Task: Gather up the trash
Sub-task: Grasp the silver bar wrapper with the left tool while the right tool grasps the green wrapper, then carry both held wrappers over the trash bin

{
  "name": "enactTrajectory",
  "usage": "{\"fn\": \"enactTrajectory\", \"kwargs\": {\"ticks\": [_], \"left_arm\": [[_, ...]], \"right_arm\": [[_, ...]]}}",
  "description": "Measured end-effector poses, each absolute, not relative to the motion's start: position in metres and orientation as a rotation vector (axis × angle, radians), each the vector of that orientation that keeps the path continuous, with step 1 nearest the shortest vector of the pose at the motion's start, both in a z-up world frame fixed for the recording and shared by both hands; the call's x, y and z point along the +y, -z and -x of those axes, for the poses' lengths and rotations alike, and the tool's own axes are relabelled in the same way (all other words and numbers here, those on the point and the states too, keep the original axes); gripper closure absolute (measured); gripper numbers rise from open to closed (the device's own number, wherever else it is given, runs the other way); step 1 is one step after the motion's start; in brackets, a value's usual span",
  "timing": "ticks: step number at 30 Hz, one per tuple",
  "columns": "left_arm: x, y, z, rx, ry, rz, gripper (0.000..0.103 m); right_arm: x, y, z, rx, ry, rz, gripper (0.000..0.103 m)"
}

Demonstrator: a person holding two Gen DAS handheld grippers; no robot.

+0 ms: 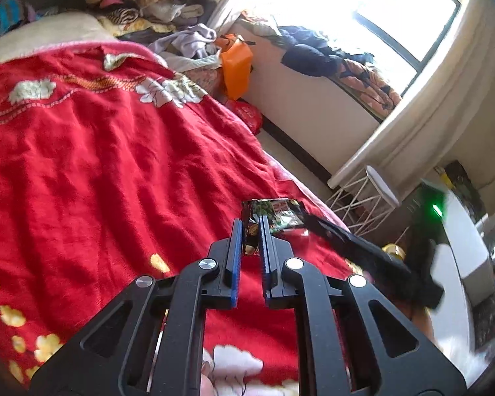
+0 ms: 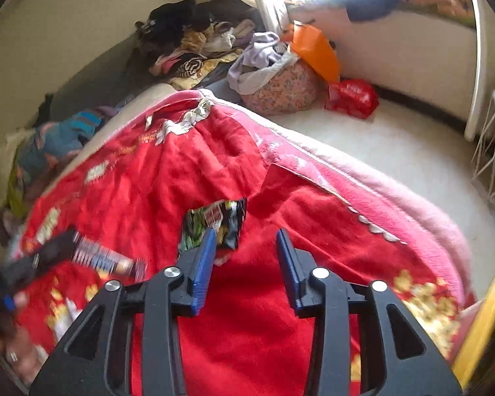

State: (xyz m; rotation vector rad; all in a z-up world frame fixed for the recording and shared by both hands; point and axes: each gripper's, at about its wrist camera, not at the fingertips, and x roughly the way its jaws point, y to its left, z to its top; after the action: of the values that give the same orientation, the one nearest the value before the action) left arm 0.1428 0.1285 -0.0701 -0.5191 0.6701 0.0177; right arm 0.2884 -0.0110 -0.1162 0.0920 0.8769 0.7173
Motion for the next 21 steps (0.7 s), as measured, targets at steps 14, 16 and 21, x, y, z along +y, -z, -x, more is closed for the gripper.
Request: {"fn": "enactTrajectory", "kwargs": {"ticks": [14,16,21], "left_arm": [[0.076,0.047,-0.123,0.669,0.108,0.365,0.097],[0.066,0.044,-0.125,0.665,0.128,0.355,0.097],[0.041,0.033,-0.127,0.650,0.180,0.324,0.097]], "right_arm": [[-0.037,0.081,-0.271,0.786,-0.767,-0.145,0.096],[-0.054,0.071,-0.265,0.758,-0.740,-0.164,0.096],[-0.109,0.047,-0.248,0.678,-0.626,-0.222,0.096]]}}
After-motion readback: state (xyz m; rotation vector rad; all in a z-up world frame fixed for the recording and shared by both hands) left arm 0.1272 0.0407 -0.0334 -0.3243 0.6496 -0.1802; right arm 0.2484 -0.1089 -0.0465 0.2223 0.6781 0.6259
